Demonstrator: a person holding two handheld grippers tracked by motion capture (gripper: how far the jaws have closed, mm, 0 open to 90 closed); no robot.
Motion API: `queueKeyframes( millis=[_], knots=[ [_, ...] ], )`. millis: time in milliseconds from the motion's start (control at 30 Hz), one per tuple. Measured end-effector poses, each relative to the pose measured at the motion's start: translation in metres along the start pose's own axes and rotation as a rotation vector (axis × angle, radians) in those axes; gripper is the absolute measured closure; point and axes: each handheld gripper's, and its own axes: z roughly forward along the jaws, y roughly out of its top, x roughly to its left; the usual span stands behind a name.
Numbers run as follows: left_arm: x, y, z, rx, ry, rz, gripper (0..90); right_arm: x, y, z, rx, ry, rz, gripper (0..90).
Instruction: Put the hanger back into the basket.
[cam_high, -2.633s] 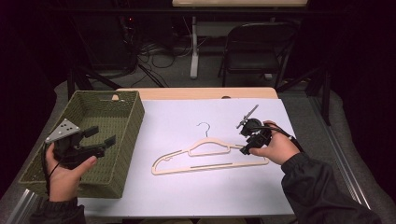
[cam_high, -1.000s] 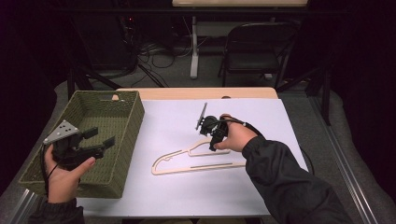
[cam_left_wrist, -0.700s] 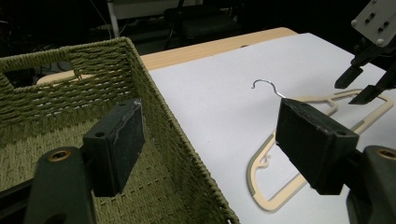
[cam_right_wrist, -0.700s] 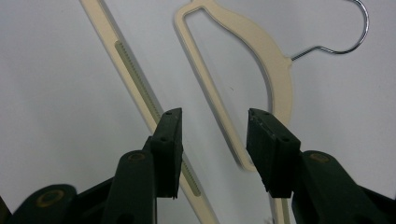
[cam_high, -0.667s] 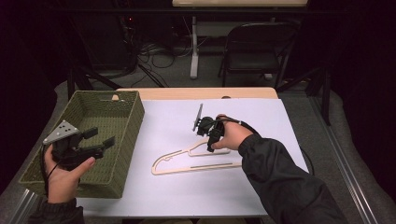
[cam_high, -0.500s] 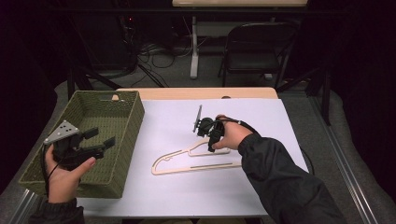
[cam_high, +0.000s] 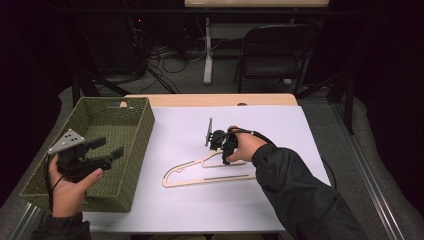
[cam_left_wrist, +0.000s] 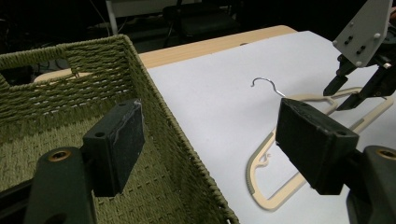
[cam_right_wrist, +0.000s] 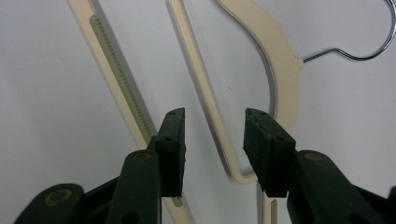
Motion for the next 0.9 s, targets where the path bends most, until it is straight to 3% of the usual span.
queueKeyframes(
  millis=[433,600,900],
  knots=[
    [0.0,0.0,0.0,0.0,-0.001,0.0,23.7,-0.007,-0.002,0.017,0.026,0.018,-0.027,60.9],
    [-0.001,0.0,0.001,0.005,-0.004,0.004,23.7,-0.012,-0.003,0.024,0.025,0.003,-0.04,62.5],
    [-0.001,0.0,0.001,0.003,-0.004,0.004,23.8,-0.014,-0.003,0.034,0.043,0.031,-0.061,63.6]
  ],
)
